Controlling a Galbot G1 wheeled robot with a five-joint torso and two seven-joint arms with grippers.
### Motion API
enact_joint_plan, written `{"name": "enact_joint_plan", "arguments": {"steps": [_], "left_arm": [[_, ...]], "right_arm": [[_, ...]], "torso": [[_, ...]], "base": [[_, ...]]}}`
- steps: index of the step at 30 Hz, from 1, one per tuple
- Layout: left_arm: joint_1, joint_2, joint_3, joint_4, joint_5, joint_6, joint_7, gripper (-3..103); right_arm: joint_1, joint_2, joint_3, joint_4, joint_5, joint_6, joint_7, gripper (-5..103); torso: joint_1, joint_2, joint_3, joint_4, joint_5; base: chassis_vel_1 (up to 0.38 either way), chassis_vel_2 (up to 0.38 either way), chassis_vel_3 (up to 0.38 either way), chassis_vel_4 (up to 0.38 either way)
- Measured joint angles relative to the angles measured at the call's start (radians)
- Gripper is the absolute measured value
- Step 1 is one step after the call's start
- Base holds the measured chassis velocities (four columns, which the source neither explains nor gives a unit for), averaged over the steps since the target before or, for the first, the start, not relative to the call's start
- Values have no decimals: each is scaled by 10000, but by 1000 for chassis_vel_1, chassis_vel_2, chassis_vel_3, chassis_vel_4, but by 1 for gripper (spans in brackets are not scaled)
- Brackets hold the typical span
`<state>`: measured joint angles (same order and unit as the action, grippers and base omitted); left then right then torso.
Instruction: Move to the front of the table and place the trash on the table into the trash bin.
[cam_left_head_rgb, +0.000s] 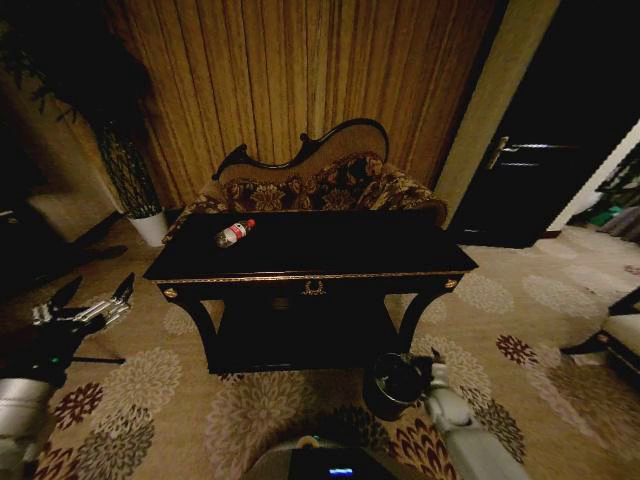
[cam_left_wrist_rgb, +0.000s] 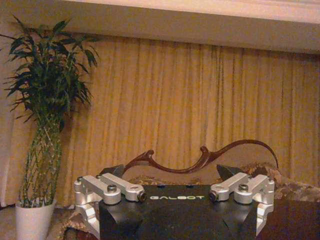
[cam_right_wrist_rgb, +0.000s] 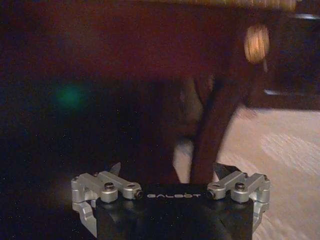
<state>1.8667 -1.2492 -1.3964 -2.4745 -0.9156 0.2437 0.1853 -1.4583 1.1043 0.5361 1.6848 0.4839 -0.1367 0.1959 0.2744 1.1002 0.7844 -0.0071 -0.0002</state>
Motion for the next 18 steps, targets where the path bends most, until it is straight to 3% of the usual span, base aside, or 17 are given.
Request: {"name": "enact_joint_plan", "arguments": {"steps": [5,7,9,11,18], "left_arm": [[14,-54,-75,-96,-7,22,-48,100],[35,-63,-178,-191,-37,176,-217,100],[38,-64,-220,-223,-74,310,-322,100],[45,-61,-314,-254,-171,784,-582,100],[-35,108,-520,-261,-373,1937,-1275,100]], "right_arm": [[-735,-92,504,2304,235,-173,-181,100],[-986,-209,876,4499,524,-664,-152,100],[-994,-274,934,5022,644,-892,-63,100],[-937,-460,1034,6432,943,-1516,131,100],[-700,-784,1057,7719,1301,-2426,529,100]], "torso": [[0,1,0,-3,0],[0,1,-1,-1,0],[0,1,0,-1,1],[0,1,0,-2,1],[-1,1,0,-3,0]], "base": [[0,0,0,0],[0,0,0,0],[0,0,0,0],[0,0,0,0],[0,0,0,0]]}}
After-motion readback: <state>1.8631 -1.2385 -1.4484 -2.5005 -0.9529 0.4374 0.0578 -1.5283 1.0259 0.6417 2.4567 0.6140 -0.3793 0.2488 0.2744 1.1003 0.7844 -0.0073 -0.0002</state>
